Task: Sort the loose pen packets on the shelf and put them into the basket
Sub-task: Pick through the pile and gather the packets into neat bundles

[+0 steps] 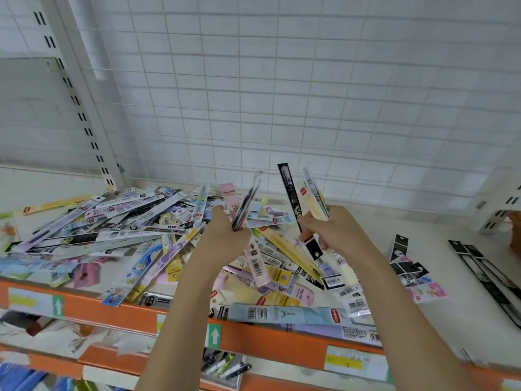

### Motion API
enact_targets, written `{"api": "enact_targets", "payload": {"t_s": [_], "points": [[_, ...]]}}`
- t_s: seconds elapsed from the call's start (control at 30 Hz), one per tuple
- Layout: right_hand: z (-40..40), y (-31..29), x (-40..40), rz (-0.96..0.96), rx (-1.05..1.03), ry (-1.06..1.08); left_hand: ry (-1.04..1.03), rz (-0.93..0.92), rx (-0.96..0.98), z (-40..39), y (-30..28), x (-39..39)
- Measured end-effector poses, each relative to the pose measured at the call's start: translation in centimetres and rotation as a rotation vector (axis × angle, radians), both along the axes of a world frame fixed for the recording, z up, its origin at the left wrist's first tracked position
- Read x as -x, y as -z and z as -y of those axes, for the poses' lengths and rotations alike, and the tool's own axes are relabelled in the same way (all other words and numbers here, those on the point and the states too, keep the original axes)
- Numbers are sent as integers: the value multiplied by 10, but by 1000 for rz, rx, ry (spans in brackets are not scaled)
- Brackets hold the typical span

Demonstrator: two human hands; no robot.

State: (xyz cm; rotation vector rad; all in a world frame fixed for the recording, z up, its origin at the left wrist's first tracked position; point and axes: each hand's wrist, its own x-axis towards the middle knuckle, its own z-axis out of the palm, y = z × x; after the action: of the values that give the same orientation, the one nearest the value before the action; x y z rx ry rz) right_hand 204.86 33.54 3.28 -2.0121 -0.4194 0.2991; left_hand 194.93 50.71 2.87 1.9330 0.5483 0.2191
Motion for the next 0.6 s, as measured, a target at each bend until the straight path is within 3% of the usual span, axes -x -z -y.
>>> {"api": "enact_targets", "payload": {"t_s": [0.43, 0.6], "points": [[41, -3, -4, 43, -36, 174, -138, 36, 283, 32, -17, -25], [67, 5, -14, 29, 19, 293, 1, -57, 85, 57, -8, -41]]}}
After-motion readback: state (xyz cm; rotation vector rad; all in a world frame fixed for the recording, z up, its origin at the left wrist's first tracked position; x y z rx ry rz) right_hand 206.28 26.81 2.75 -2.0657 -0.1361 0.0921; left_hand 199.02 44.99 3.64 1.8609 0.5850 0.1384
